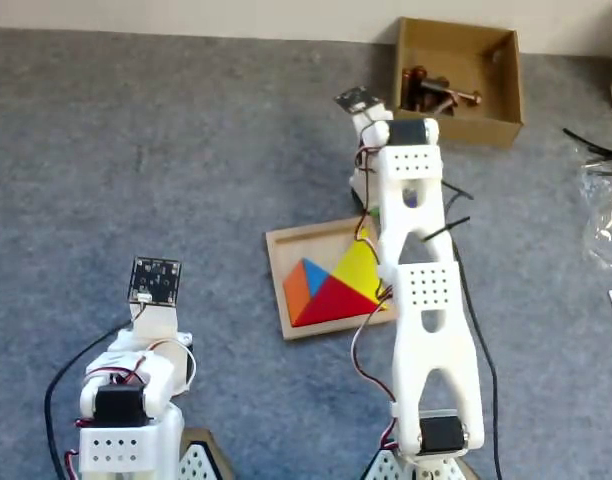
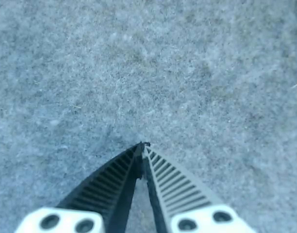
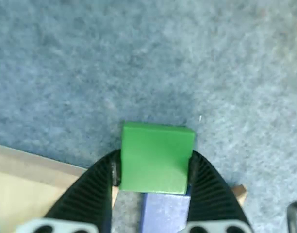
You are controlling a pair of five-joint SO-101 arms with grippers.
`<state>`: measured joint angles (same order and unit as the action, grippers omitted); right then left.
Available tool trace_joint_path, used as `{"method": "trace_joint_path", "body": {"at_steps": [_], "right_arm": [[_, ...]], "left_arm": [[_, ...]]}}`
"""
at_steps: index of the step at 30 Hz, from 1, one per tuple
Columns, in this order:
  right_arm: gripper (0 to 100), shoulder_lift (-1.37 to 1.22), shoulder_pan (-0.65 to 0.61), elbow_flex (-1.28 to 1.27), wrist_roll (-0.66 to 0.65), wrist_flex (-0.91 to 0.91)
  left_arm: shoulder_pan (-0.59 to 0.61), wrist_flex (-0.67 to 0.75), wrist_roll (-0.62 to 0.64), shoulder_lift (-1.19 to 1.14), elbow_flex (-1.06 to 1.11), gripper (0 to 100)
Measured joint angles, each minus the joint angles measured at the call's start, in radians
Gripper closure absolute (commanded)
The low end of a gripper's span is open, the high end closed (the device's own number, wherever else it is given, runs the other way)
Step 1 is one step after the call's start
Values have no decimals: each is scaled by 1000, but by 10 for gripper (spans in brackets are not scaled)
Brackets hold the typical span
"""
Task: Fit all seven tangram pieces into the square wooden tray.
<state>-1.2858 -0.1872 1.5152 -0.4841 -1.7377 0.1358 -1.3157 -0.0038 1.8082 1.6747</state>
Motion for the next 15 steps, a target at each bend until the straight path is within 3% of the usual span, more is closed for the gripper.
{"method": "trace_joint_path", "body": {"at_steps": [15], "right_arm": [[950,32,-28,61,-2,-8]], "left_arm": [[0,0,0,0,0,993]]}}
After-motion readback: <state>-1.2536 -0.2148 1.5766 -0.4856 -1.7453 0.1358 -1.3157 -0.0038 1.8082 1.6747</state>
